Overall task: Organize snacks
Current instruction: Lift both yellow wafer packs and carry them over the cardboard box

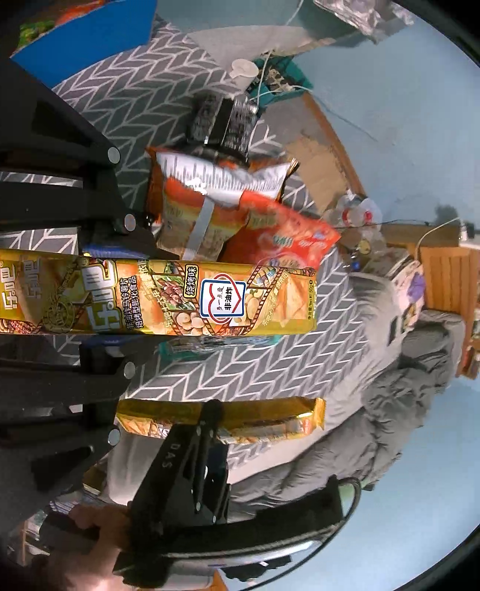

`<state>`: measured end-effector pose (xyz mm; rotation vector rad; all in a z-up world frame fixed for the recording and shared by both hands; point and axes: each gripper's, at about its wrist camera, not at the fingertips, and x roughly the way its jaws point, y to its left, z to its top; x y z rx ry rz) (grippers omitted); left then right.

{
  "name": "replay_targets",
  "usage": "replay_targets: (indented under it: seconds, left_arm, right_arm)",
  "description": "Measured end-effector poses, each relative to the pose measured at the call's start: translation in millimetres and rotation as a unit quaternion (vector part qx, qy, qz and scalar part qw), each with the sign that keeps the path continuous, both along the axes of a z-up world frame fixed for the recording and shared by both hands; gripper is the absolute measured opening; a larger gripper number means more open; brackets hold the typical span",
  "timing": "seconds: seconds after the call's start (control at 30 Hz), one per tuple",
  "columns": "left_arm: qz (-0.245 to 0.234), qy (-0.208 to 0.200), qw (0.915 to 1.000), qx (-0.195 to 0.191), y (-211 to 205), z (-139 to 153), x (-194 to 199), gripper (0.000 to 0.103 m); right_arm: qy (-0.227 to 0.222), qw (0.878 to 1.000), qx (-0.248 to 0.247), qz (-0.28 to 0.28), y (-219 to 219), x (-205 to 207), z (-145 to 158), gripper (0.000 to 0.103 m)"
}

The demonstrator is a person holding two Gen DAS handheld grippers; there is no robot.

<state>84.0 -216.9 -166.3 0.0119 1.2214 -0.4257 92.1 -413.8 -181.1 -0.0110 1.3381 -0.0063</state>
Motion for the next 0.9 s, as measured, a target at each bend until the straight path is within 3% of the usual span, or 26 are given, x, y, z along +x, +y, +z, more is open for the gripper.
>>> replay_targets:
  seconds: [0.4,0.9]
  left_arm:
    - [0.092,-0.047,0.9945,-0.015,66.3,41.4,-6.0,0.031]
    - [0.218,-0.096,0.9712,-0.017,166.9,77.3,-29.0,0.031]
  right_arm:
    - [-0.05,0.997,0.0,0.066,51.1,20.7,40.3,0.03]
    - [-0.085,0.979,0.035,0.181,142.7,33.1,81.2,0.03]
